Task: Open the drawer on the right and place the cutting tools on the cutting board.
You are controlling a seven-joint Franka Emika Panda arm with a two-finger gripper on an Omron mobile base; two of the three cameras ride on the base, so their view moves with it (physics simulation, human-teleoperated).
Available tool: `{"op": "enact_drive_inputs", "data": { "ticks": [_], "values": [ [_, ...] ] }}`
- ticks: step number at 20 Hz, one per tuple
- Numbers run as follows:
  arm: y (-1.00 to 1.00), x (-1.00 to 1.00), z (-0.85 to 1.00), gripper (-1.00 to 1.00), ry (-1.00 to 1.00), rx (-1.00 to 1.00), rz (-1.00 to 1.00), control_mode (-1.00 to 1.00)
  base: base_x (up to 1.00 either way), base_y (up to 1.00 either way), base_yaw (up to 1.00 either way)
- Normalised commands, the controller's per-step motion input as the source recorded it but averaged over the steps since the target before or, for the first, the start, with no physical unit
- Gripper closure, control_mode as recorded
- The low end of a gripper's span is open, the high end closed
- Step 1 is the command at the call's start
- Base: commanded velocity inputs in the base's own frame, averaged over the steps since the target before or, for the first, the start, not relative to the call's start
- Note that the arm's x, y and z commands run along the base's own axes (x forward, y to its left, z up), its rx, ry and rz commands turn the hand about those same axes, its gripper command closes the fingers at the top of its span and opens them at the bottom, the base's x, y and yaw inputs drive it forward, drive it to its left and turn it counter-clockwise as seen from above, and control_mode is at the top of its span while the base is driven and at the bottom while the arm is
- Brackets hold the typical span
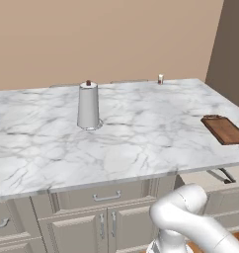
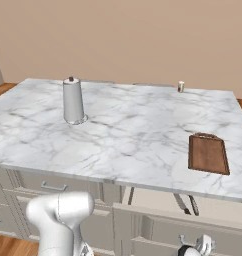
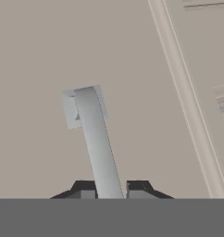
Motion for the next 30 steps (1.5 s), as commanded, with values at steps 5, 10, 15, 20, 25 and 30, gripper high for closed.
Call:
{"op": "enact_drive_inputs", "data": {
  "ticks": [5, 10, 15, 20, 25, 30],
  "values": [
    [-0.03, -0.56, -0.04, 1.0, 0.0, 0.04, 0.0, -1.0, 0.0, 0.0, 0.0],
    [-0.02, -0.37, -0.1, 1.0, -0.03, 0.05, 0.02, -1.0, 0.0, 0.0, 0.0],
    [0.0, -0.06, -0.01, 1.0, -0.02, 0.02, 0.13, -1.0, 0.0, 0.0, 0.0],
    [0.0, -0.17, 0.0, 1.0, -0.02, 0.02, 0.18, -1.0, 0.0, 0.0, 0.0],
    [-0.01, -0.26, 0.0, 1.0, -0.01, 0.03, 0.18, -1.0, 0.0, 0.0, 0.0],
    [-0.04, -0.37, 0.0, 1.0, -0.01, 0.03, 0.14, -1.0, 0.0, 0.0, 0.0]
  ]
}}
